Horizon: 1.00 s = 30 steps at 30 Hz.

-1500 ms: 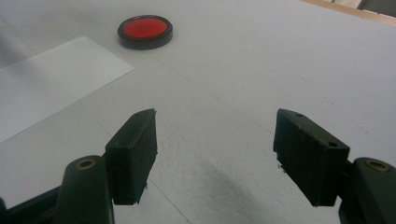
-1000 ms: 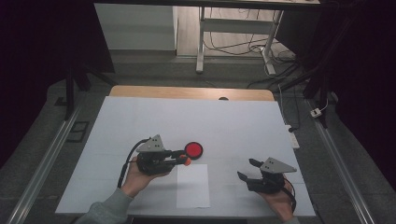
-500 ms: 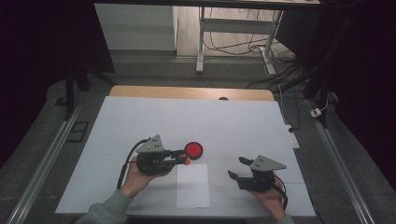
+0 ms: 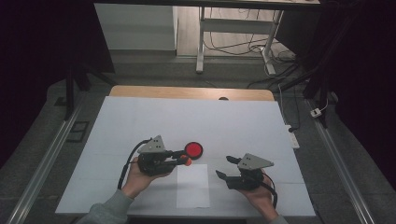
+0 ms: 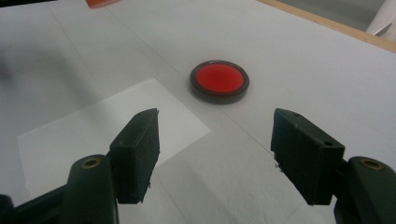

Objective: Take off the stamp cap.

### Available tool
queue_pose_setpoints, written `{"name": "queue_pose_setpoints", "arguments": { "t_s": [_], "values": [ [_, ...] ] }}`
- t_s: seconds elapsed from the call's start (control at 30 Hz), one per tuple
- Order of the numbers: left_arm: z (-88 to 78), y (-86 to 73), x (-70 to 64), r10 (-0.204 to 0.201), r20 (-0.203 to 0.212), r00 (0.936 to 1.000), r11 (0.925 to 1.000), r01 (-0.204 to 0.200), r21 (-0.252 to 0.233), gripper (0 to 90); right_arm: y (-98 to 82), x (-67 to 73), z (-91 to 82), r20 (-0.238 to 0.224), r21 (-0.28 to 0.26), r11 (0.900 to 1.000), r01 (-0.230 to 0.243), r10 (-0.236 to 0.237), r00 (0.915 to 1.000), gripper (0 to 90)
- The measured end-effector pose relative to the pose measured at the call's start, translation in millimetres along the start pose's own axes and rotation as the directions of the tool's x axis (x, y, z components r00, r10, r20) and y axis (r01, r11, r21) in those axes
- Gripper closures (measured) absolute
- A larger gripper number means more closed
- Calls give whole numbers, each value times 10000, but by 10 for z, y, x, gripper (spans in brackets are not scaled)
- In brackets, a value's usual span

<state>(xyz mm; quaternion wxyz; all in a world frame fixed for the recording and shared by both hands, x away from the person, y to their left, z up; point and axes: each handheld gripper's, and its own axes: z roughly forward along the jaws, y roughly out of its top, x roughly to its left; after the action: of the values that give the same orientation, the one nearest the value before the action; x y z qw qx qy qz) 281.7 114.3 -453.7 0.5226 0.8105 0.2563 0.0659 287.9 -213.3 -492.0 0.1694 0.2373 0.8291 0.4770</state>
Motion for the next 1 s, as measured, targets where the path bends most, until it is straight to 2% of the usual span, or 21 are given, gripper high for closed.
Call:
{"name": "queue_pose_setpoints", "arguments": {
  "t_s": [0.43, 0.77, 1.0],
  "values": [
    [2, 1, 12, -27, 12, 10000, 10000, 27, 4, 721, 110, 118, 118, -345, -146, 9998, 148, -153, 9993, 325],
    [18, 6, 6, -11, 64, 10000, 10000, 11, 19, 721, 212, 217, 226, -585, -62, 9988, 491, -493, 9971, 327],
    [20, 7, 8, 24, 88, 10000, 10000, -25, 54, 721, 258, 260, 306, -756, -89, 9986, 521, -526, 9957, 327]
  ]
}}
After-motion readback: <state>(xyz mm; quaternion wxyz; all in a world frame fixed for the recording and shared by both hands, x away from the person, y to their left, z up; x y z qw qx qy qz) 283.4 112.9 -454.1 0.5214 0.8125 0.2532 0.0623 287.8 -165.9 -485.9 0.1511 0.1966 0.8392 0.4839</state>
